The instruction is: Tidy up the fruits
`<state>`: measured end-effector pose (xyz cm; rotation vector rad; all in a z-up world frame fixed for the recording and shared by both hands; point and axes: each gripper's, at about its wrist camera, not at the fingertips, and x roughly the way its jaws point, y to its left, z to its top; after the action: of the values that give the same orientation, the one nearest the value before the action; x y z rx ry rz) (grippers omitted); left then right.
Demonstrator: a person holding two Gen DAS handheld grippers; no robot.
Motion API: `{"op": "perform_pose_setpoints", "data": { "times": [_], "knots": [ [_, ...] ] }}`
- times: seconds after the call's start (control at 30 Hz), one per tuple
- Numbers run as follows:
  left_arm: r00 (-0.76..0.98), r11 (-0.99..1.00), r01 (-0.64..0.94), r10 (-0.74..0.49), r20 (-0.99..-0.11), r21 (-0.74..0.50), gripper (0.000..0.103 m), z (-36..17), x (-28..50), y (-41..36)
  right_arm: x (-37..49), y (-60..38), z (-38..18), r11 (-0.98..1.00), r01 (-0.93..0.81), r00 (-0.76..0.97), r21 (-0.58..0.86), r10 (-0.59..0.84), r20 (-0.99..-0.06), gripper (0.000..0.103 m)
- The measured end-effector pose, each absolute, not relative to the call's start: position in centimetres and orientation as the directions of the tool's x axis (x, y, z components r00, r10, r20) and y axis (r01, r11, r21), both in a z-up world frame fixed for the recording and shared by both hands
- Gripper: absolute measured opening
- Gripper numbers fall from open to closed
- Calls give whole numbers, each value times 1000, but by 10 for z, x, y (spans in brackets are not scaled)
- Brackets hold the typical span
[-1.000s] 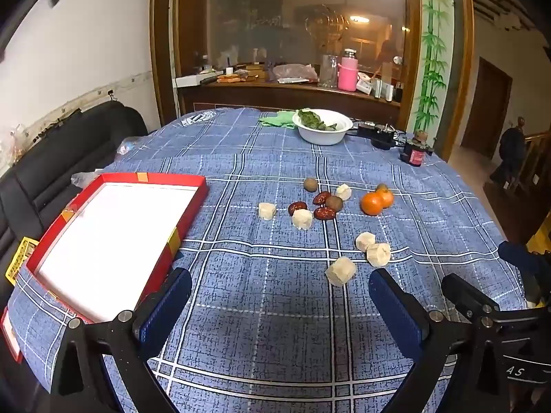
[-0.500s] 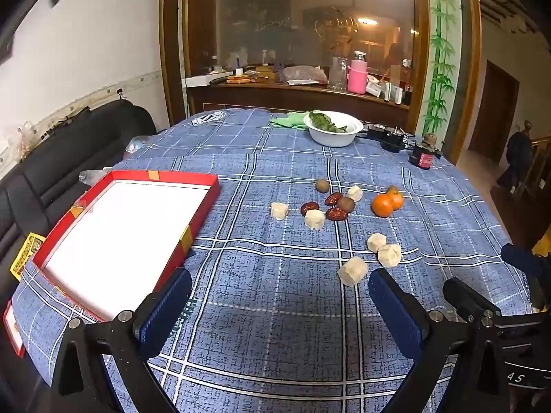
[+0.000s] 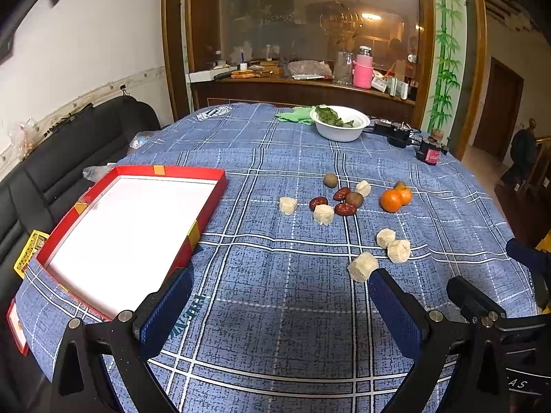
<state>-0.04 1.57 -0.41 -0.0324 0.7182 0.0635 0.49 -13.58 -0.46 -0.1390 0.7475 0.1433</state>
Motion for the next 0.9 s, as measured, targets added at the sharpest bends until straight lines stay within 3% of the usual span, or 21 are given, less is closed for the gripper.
{"op": "perform_pose_setpoints", "data": {
  "times": [0.9],
  "knots": [
    [750, 996, -87, 85, -656, 30, 102, -6, -4, 12, 2, -132, -5, 981, -183, 724, -68, 87, -684, 103]
  ]
}}
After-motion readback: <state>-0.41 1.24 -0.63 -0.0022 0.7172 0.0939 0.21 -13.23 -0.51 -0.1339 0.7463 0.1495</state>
